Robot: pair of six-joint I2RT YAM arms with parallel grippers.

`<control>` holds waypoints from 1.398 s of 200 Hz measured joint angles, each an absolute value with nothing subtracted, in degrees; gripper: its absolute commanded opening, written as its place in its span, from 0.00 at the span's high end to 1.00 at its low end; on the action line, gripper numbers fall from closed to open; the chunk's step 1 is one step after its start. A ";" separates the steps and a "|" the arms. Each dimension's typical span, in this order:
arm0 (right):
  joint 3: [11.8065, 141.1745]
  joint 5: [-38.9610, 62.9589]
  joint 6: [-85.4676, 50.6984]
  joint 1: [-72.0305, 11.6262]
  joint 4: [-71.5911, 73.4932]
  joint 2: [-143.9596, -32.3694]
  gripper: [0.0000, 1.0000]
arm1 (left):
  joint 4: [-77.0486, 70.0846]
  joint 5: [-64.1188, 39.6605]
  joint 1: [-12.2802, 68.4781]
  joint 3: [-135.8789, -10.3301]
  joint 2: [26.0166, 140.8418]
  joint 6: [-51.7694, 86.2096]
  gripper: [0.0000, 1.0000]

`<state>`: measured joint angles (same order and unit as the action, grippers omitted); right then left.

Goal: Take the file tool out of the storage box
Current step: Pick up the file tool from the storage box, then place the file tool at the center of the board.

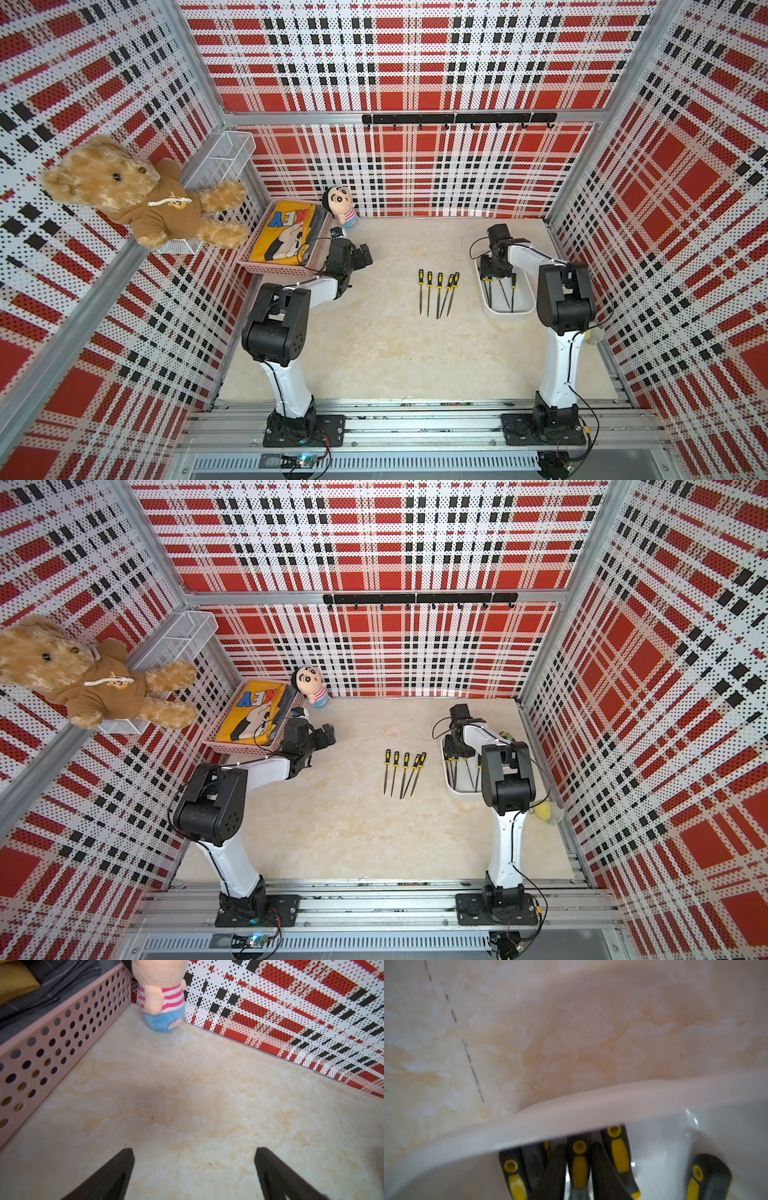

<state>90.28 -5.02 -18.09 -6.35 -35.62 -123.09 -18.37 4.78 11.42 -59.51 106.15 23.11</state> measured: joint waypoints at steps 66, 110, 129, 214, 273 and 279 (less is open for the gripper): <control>89.58 -5.17 -19.22 -6.35 -34.59 -122.45 0.89 | -18.39 4.75 11.22 -59.51 106.15 23.11 0.03; 94.50 -7.09 -19.40 -7.03 -40.82 -121.93 0.89 | -18.37 4.73 11.22 -59.51 106.15 23.11 0.03; 99.22 -7.49 -19.44 -8.21 -42.33 -120.18 0.89 | -18.37 4.75 11.22 -59.51 106.15 23.11 0.03; 109.93 -2.48 -28.29 -27.88 -41.28 -119.22 0.92 | -18.37 4.54 11.22 -59.51 106.15 23.14 0.02; 111.22 -1.13 -39.70 -33.65 -40.40 -128.60 0.93 | -18.35 4.49 10.96 -59.51 106.15 22.92 0.02; 110.93 -1.28 -40.49 -33.63 -40.25 -128.95 0.93 | -18.35 4.49 10.85 -59.51 106.15 22.92 0.02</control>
<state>110.93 -1.28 -40.49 -33.63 -40.25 -128.95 -18.35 4.49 10.85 -59.51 106.15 22.92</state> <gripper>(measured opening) 0.217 0.976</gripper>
